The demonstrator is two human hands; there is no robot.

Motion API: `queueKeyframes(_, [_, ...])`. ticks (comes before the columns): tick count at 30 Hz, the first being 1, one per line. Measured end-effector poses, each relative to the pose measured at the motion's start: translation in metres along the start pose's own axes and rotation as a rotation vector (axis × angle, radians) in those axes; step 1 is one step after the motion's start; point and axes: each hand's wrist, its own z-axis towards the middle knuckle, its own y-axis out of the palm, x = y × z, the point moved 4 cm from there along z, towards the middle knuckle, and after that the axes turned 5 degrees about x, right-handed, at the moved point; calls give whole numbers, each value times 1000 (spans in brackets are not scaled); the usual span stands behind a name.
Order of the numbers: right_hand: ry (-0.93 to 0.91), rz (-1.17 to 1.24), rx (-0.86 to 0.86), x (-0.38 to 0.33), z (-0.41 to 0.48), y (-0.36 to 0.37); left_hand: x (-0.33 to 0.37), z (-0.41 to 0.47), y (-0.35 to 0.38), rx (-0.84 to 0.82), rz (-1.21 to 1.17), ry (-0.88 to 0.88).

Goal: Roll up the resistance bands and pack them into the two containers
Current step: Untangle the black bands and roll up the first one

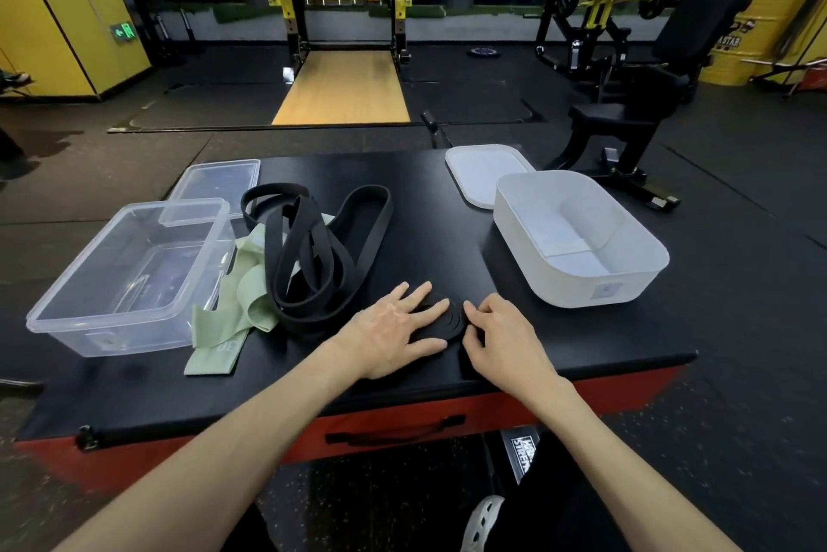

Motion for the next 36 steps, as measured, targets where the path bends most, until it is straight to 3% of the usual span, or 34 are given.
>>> queueKeyframes(5, [21,-37,5,1,3,-4,19,-5,8,155,22,-168])
queueKeyframes(21, [-13,-1,39,-5,-12,-4,46,-5,13,176,-39,-393])
queueKeyframes(25, [-44,-8,63,0,-8,-1,38,-3,6,16,45,-264])
queueKeyframes(29, [-41,7,68,0,-7,0,17,-1,-14,-205,219,-24])
queueKeyframes(33, [-27,33,56,3,-7,-2,-1,5,-26,-212,390,247])
queueKeyframes(36, [29,71,82,5,-10,-7,-3,4,-26,-208,276,285])
